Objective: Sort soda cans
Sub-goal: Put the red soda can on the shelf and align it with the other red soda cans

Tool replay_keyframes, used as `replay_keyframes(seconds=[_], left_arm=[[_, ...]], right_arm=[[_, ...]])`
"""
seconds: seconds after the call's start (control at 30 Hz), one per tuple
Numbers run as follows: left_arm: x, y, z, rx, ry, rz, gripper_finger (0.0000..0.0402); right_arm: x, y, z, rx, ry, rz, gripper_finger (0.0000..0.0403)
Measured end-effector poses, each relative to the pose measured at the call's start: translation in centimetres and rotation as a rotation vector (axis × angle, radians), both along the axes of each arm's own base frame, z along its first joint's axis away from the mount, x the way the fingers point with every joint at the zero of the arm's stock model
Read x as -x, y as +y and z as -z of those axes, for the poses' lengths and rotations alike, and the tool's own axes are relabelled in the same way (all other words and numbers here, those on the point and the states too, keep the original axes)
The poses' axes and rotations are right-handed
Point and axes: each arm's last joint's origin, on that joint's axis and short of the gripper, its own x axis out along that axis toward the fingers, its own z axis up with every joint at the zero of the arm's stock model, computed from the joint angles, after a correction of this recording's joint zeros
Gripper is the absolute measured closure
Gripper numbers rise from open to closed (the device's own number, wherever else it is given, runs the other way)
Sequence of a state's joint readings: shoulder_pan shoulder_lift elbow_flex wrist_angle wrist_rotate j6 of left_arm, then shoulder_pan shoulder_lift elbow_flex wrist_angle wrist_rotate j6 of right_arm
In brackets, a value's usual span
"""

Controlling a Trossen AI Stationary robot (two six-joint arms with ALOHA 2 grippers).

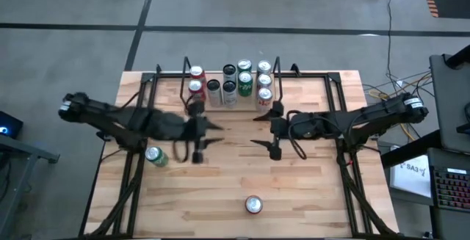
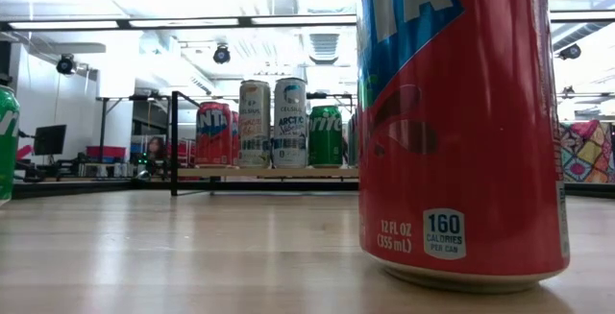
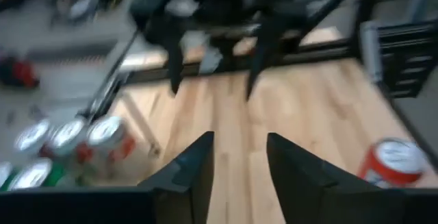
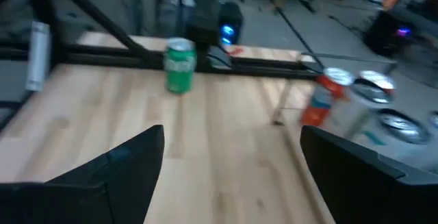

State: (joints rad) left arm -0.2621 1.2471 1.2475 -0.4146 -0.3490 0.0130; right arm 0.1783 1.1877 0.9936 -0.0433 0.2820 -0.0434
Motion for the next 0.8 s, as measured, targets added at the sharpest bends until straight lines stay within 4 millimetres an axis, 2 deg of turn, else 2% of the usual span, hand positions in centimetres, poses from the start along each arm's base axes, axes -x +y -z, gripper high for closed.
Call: replay_keyframes(seconds=[0.17, 0.3, 0.43, 0.53, 0.63, 0.8], left_arm=[[2.1, -2.4, 4.6, -0.061, -0.06, 0.14, 0.0307], [3.1, -2.3, 7.1, -0.042, -0.144, 0.145, 0.0318], [3.9, -1.8, 9.3, -0.069, -0.23, 0.149, 0.0324], [4.8, -1.2, 9.7, -0.101, -0.313, 0.144, 0.0325], [5.7, -0.1, 9.6, -0.139, -0.352, 0.117, 0.0325], [7.6, 2.3, 8.8, -0.235, -0.389, 0.04, 0.0325]], right_arm=[[0.0, 0.1, 1.5, -0.093, -0.081, -0.022, 0.0074], [-0.1, 0.0, 1.6, -0.146, -0.112, 0.027, 0.0074], [-1.2, -0.8, 1.0, -0.142, -0.134, 0.074, 0.0082], [-2.8, -2.0, -0.1, -0.104, -0.137, 0.108, 0.0113], [-4.6, -3.8, -1.4, -0.057, -0.099, 0.157, 0.0163], [-7.4, -8.1, -3.5, -0.029, -0.006, 0.281, 0.0262]])
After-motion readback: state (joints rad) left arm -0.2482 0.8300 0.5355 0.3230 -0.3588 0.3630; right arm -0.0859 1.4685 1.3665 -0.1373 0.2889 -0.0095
